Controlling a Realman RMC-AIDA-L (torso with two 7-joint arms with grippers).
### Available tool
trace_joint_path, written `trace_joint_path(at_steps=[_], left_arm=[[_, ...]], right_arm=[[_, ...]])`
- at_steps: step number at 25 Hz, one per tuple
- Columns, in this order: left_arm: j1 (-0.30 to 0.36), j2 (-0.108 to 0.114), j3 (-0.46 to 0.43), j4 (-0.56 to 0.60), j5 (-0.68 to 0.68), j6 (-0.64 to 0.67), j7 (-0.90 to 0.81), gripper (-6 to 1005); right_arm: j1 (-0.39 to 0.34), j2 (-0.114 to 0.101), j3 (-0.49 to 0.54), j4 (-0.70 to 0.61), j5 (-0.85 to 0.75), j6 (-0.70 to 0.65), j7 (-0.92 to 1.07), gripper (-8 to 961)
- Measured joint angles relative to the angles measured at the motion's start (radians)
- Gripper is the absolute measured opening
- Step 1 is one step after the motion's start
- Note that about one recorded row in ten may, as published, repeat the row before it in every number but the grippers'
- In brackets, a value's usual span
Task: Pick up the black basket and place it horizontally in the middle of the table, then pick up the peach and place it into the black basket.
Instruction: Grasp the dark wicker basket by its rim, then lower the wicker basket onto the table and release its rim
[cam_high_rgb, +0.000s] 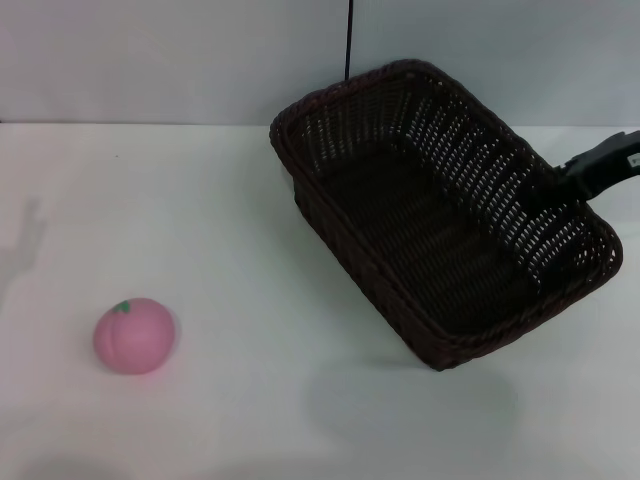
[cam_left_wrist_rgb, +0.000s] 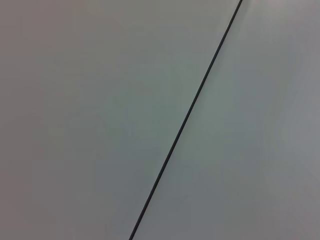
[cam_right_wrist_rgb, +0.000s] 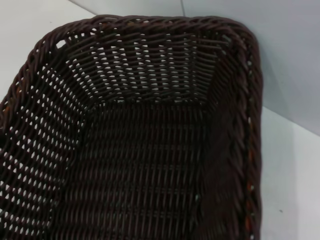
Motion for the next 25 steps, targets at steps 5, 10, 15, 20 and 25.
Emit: trace_joint_path(at_steps=[5, 10, 15, 20, 25], left_arm=[[0.002, 0.0, 0.0, -0.001, 0.0, -0.003, 0.0, 751], [0.005, -0.001, 0.001, -0.001, 0.0, -0.011, -0.004, 747], [0.006, -0.001, 0.001, -0.001, 0.0, -0.017, -0.014, 744], [0.01, -0.001, -0.001, -0.001, -0.001, -0.017, -0.024, 740], [0.012, -0.001, -0.008, -0.001, -0.003, -0.017, -0.042, 737]], right_arm=[[-0.003, 0.007, 0.01, 0.0, 0.01, 0.009, -0.018, 492], [-0.003, 0.008, 0.01, 0.005, 0.04, 0.006, -0.037, 380], [-0.011, 0.001, 0.013, 0.0, 0.084, -0.026, -0.043, 275], [-0.06, -0.041, 0.021, -0.018, 0.266, -0.087, -0.065, 212], [-0.112, -0.089, 0.077, -0.015, 0.468, -0.176, -0.144, 208]])
